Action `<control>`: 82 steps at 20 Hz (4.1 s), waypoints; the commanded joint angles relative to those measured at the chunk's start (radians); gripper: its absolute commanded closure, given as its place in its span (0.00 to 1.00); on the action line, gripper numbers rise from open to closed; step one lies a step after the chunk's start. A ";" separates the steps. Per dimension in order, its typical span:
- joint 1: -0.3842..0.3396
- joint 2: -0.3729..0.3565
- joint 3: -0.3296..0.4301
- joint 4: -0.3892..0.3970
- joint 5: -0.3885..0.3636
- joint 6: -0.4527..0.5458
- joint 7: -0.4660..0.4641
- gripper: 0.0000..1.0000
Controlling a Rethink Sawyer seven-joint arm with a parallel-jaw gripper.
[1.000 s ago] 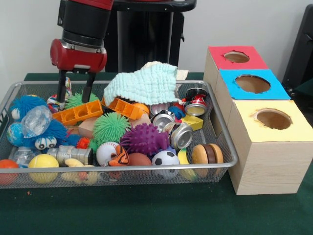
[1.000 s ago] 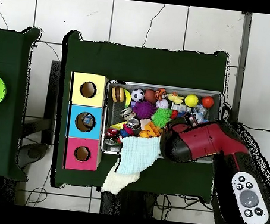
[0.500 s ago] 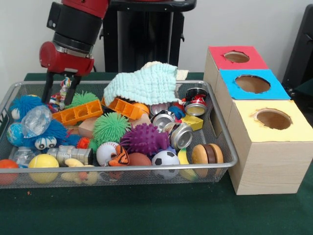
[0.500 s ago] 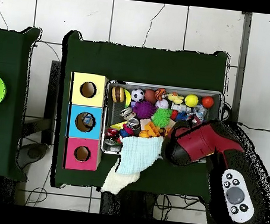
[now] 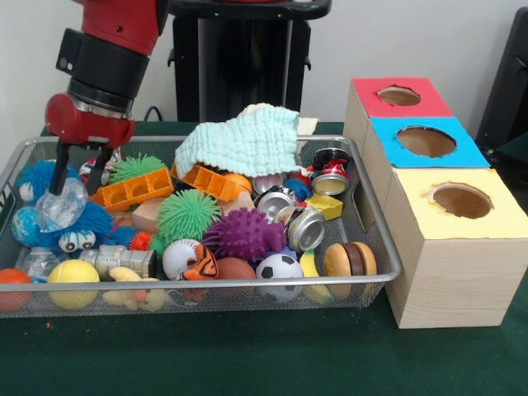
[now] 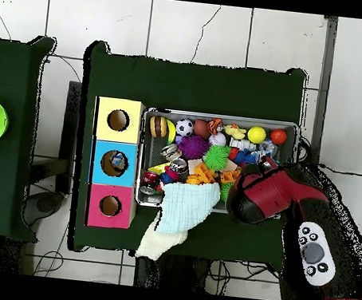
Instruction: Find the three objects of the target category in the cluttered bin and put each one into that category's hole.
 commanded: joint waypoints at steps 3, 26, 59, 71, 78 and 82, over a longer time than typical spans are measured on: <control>0.039 0.156 -0.074 -0.133 -0.114 -0.095 0.149 0.00; 0.049 -0.358 -0.038 0.112 0.622 0.497 -0.293 1.00; 0.566 -0.136 -0.295 0.208 1.217 0.070 0.550 1.00; 0.834 -0.003 -0.420 0.045 1.342 0.082 0.730 1.00; 0.829 0.045 -0.449 0.035 1.297 0.017 0.650 1.00; 0.811 0.028 -0.476 0.039 1.237 0.024 0.569 1.00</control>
